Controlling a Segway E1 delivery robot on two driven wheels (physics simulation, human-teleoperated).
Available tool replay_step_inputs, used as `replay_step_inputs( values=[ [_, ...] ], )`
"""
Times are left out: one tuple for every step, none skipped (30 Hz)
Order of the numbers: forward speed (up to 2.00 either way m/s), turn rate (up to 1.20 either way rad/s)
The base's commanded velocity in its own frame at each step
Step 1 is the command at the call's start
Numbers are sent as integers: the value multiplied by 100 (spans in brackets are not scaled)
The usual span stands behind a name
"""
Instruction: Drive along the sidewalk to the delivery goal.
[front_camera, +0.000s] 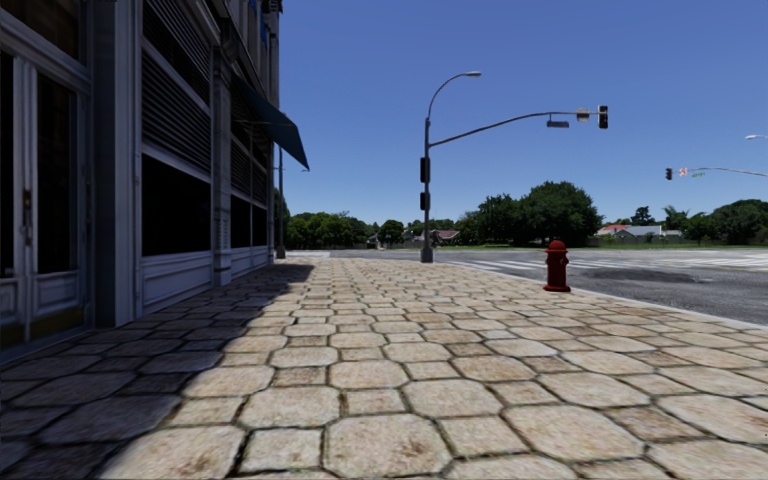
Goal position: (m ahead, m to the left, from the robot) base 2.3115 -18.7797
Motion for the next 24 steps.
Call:
replay_step_inputs(
  values=[
    [200, 0],
    [200, 0],
    [200, 0],
    [200, 0],
    [200, 0],
    [200, 0],
    [200, 0],
    [200, 0],
    [200, 0],
    [200, 0],
    [200, 0],
    [200, 0],
    [200, 0],
    [200, 0],
    [200, 0],
    [200, 0],
    [200, 0],
    [200, 0],
    [200, 0],
    [200, 0],
    [200, 0],
    [200, 0],
    [200, 0],
    [200, 0]
  ],
)
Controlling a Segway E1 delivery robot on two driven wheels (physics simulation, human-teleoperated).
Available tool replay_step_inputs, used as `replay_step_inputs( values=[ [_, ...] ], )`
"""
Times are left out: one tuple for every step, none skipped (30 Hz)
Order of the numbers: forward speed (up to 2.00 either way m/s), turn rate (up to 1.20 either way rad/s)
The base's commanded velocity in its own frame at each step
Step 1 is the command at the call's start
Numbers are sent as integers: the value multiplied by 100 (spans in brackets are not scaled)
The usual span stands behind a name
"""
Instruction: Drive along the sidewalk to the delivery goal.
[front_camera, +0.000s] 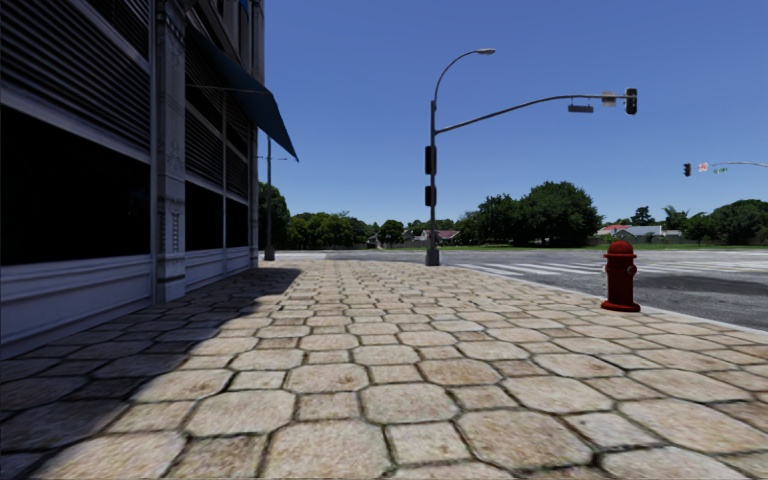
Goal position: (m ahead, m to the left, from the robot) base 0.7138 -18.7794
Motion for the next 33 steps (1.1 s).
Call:
replay_step_inputs(
  values=[
    [200, 0],
    [200, 0],
    [200, 0],
    [200, 0],
    [200, 0],
    [200, 0],
    [200, 0],
    [200, 0],
    [200, 0],
    [200, 0],
    [200, 0],
    [200, 0],
    [200, 0],
    [200, 0],
    [200, 0],
    [200, 0],
    [200, 0],
    [200, 0],
    [200, 0],
    [200, 0],
    [200, 0],
    [200, 0],
    [200, 0],
    [200, 0],
    [200, 0],
    [200, 0],
    [200, 0],
    [200, 0],
    [200, 0],
    [200, 0],
    [200, 0],
    [200, 0],
    [200, 0]
  ],
)
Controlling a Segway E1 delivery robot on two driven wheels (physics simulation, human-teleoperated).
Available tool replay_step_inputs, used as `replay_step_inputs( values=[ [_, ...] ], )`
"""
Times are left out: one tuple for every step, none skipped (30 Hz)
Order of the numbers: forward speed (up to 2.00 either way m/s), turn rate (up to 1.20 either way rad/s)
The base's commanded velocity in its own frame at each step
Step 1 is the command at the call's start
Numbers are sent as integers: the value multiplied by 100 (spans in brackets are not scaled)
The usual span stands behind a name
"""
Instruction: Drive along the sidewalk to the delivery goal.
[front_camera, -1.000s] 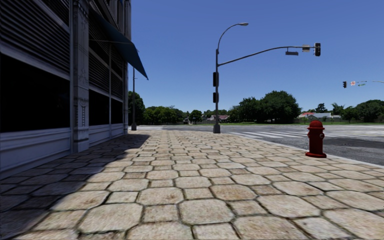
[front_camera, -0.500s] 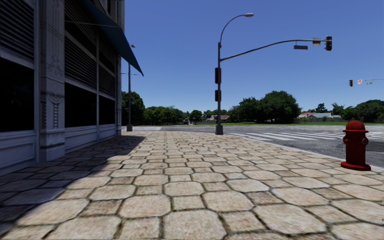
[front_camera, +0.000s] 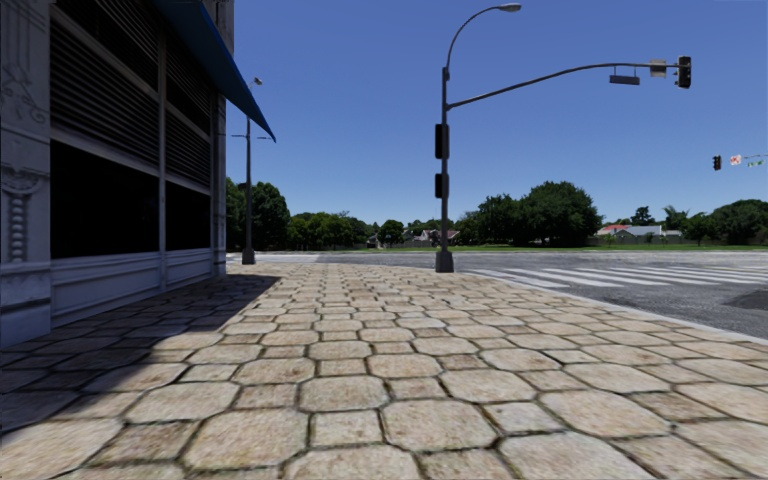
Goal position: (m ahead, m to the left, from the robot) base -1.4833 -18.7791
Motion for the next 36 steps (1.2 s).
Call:
replay_step_inputs(
  values=[
    [200, 0],
    [200, 0],
    [200, 0],
    [200, 0],
    [200, 0],
    [200, 0],
    [200, 0],
    [200, 0],
    [200, 0],
    [200, 0],
    [200, 0],
    [200, 0],
    [200, 0],
    [200, 0],
    [200, 0],
    [200, 0],
    [200, 0],
    [200, 0],
    [200, 0],
    [200, 0],
    [200, 0],
    [200, 0],
    [200, 0],
    [200, 0],
    [200, 0],
    [200, 0],
    [200, 0],
    [200, 0],
    [200, 0],
    [200, 0],
    [200, 0],
    [200, 0],
    [200, 0],
    [200, 0],
    [200, 0],
    [200, 0]
  ],
)
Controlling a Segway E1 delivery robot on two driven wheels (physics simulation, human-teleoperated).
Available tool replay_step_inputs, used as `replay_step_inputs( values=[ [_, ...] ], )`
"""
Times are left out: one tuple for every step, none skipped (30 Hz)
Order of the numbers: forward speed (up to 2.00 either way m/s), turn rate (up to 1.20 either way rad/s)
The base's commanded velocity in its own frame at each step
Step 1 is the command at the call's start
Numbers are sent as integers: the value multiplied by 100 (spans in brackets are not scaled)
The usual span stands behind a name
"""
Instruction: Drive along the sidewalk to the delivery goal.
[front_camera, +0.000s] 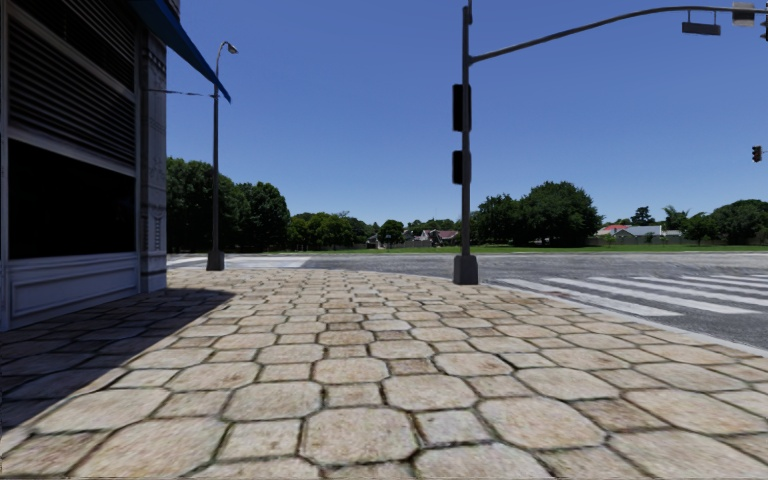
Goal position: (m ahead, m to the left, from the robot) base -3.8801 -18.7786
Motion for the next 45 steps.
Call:
replay_step_inputs(
  values=[
    [200, 0],
    [200, 0],
    [200, 0],
    [200, 0],
    [200, 0],
    [200, 0],
    [200, 0],
    [200, 0],
    [200, 0],
    [200, 0],
    [200, 0],
    [200, 0],
    [200, 0],
    [200, 0],
    [200, -2],
    [200, -3],
    [200, -6],
    [200, -25],
    [200, -77],
    [200, -95],
    [200, -120],
    [200, -120],
    [200, -120],
    [200, -120],
    [200, -36],
    [200, -2],
    [200, 0],
    [200, -41],
    [200, -41],
    [200, -89],
    [200, -109],
    [199, -120],
    [198, -120],
    [198, -120],
    [197, -115],
    [196, -8],
    [196, 0],
    [196, 0],
    [196, 0],
    [196, 0],
    [196, -33],
    [196, -104],
    [196, -120],
    [196, -120],
    [196, -120]
  ],
)
